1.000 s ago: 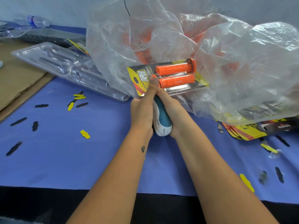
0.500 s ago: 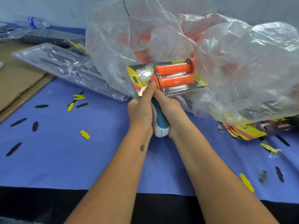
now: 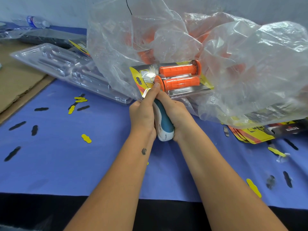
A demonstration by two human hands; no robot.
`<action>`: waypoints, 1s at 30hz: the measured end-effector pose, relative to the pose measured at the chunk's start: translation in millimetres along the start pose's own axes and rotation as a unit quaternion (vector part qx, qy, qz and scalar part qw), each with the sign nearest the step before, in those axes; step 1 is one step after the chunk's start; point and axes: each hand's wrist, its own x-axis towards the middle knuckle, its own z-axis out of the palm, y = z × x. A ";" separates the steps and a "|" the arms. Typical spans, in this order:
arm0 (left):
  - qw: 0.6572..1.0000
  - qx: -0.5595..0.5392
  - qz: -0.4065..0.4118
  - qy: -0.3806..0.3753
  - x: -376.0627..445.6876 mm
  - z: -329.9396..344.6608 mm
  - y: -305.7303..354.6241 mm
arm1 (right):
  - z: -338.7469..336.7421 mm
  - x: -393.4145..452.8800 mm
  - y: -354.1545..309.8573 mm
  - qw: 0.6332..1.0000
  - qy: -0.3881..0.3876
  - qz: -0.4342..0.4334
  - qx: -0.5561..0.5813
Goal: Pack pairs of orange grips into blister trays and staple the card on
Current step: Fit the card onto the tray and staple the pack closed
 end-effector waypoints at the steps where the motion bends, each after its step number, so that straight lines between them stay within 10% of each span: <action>1: 1.000 -0.001 -0.003 0.003 0.2 -0.3 0.1 | 0.1 0.3 0.1 1.000 0.001 0.000 -0.002; 30: 1.000 -0.001 -0.003 -0.005 9.2 -0.1 -2.7 | 5.1 0.7 -0.1 0.998 0.052 -0.004 -0.032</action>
